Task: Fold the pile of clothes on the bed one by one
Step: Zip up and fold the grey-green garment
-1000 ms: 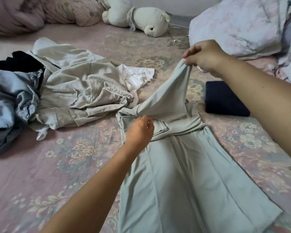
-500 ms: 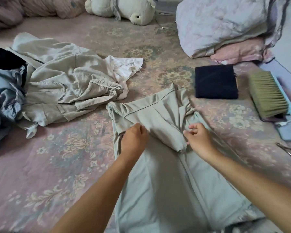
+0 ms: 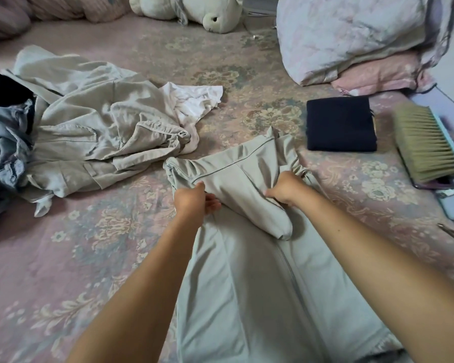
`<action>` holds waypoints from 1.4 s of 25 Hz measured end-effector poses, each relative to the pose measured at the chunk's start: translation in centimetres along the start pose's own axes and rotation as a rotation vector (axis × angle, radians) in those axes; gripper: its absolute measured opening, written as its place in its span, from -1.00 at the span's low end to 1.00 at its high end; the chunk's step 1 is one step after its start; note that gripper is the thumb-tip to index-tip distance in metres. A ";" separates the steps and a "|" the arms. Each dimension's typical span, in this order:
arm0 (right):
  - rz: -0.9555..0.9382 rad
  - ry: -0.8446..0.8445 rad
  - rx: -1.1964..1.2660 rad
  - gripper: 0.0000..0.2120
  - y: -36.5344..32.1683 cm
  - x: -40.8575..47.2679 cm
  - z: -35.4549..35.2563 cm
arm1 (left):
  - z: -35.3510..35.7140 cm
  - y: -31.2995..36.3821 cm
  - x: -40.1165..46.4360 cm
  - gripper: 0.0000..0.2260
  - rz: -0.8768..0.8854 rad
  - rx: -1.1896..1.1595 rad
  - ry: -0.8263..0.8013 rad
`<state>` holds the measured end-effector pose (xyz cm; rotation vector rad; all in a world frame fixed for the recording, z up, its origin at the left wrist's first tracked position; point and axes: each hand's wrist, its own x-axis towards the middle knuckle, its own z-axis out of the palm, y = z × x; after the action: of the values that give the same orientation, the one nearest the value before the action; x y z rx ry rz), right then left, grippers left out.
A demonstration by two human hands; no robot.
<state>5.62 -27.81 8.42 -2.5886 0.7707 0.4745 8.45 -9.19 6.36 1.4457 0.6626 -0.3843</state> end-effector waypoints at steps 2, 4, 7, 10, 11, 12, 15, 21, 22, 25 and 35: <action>0.003 0.054 0.287 -0.80 -0.2 0.2 0.0 | 0.1 0.1 -0.5 -0.71 -0.008 0.021 -0.017; 0.029 -0.042 0.897 -0.79 0.1 0.1 -0.2 | 0.3 -0.1 -1.5 -0.75 -0.016 0.058 -0.091; 0.092 -0.161 0.969 -0.83 2.9 -1.2 0.0 | 0.5 -1.2 -2.8 -0.81 -0.020 0.111 -0.175; -0.069 0.147 0.317 -0.63 5.4 -1.3 0.3 | 0.9 -2.2 -3.3 -0.80 -0.036 0.117 -0.164; -0.097 0.225 0.329 -0.65 5.2 -1.1 0.1 | 1.2 -2.5 -3.5 -0.80 -0.053 0.101 -0.154; -0.118 0.268 0.374 -0.67 4.7 -0.6 -0.2 | 1.6 -2.8 -3.5 -0.79 -0.065 0.071 -0.144; -0.078 0.197 0.374 -0.64 2.1 1.5 -0.8 | 2.9 -3.0 -3.4 -0.72 -0.057 -0.015 -0.069; 0.027 -0.134 0.386 -0.68 -0.5 3.3 -1.5 | 3.8 -3.4 -2.8 -0.70 -0.062 -0.021 -0.055; 0.022 -0.188 0.537 -0.70 -0.8 3.5 -1.9 | 3.8 -2.9 -2.8 -0.74 -0.043 -0.067 -0.061; 0.002 -0.231 1.069 -0.81 -0.6 3.7 -4.2 | 2.8 0.3 -2.1 -0.80 0.113 -0.311 -0.059; 0.182 -0.452 0.892 -0.86 4.3 0.4 -1.9 | 0.6 -4.4 -3.1 -0.94 -0.172 -0.139 -0.156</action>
<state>3.79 -32.18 8.74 -1.5288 0.8087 0.5715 3.53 -10.68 4.88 1.2176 0.6749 -0.5684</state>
